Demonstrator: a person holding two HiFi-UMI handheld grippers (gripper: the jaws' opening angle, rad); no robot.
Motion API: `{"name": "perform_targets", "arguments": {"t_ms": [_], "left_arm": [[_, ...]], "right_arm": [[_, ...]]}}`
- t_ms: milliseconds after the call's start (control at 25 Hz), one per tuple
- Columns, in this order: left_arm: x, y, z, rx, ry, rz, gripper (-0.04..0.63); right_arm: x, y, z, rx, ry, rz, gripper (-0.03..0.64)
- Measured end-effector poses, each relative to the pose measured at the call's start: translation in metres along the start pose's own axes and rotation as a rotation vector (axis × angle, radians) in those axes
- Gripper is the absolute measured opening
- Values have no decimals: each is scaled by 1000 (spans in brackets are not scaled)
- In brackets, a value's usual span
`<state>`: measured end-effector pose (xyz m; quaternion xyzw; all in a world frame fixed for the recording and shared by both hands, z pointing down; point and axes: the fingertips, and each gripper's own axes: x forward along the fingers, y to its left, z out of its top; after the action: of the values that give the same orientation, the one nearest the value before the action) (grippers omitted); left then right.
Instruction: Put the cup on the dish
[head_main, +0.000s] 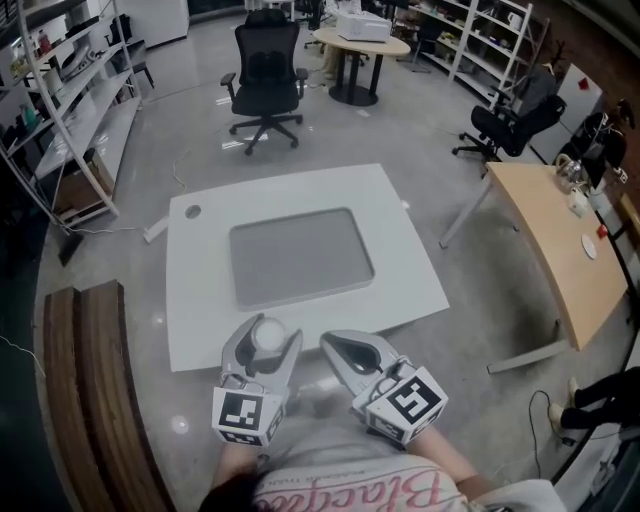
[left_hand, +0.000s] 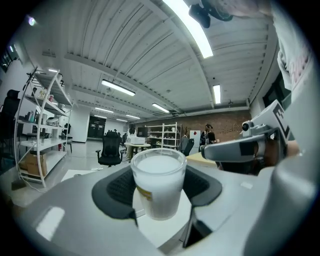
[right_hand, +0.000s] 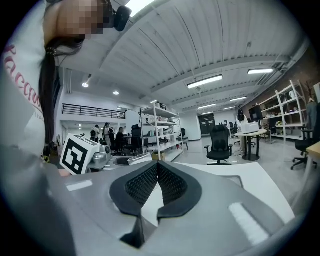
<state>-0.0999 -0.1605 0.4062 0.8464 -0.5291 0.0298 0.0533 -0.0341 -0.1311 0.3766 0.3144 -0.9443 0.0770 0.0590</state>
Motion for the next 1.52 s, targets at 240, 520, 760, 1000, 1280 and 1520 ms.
{"name": "perform_targets", "arguments": {"t_ms": [240,520,760,1000,1280,1520], "left_arm": [[44,33,-14,0,19,15,261],[110,58,-38,47,71,14,261],[167,66,-74,68,89,5,261],[200,74,-113,8,176,22,261],[215,85,-136,16,236,49,261],[222,95,-150,-30,320,68,261]], "right_arm": [[18,-23,-2,15,17,1,2],[47,-53,6,16,28,27,2],[61,-73,11,3,45,59,2],[65,-91,6,4,74,50,2],[63,-104,4,8,82,36,2],[62,-109,2,22,99,29,2]]}}
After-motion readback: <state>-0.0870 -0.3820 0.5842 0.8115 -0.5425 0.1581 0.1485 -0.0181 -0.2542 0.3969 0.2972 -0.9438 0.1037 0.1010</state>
